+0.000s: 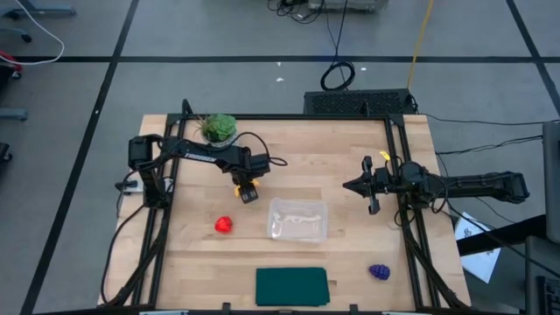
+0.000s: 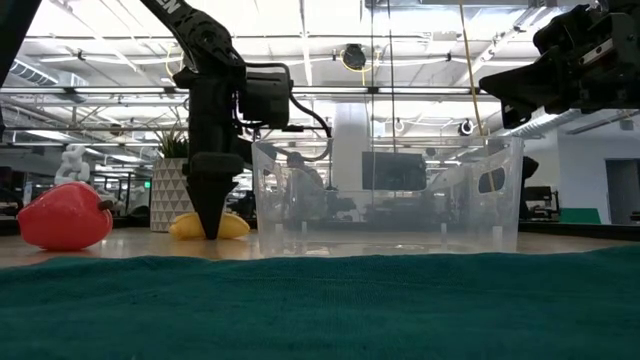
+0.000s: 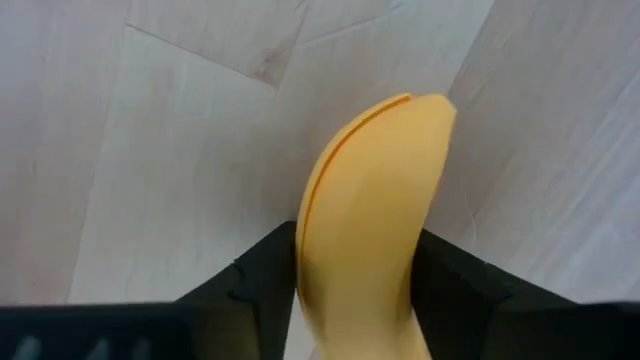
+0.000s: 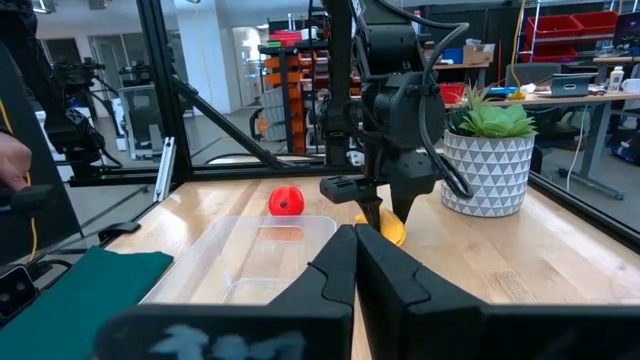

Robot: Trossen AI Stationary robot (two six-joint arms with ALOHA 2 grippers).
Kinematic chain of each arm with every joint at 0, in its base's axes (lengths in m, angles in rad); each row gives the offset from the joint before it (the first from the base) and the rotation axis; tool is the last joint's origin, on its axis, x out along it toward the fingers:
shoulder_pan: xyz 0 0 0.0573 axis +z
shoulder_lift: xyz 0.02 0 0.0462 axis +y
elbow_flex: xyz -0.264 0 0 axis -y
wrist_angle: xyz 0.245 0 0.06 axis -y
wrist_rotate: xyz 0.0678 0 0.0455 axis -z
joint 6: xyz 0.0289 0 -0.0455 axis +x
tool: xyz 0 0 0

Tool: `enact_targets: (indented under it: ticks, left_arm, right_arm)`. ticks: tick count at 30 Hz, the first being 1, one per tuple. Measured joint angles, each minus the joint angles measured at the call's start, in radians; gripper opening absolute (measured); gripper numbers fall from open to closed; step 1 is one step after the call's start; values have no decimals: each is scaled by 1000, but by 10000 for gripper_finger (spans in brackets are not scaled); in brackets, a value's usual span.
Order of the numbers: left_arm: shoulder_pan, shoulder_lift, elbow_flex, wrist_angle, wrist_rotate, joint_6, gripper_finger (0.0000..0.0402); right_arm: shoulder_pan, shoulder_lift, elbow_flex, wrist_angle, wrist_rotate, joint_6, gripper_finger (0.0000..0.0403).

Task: Pick and placing Produce into tupperware
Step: Put the banana into the transparent bin

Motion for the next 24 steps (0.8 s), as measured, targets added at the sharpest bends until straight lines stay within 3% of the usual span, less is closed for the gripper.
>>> enact_targets:
  ticks: [7, 16, 24]
  left_arm:
    - [0, 0, 0, -1, -2, 0, 136]
    - [0, 2, 28, -54, -6, 9, 155]
    - [0, 2, 82, -106, -30, 17, 145]
  right_arm:
    - [0, 0, 0, 0, 0, 0, 0]
    - [0, 0, 0, 0, 0, 0, 0]
    - [0, 0, 0, 0, 0, 0, 0]
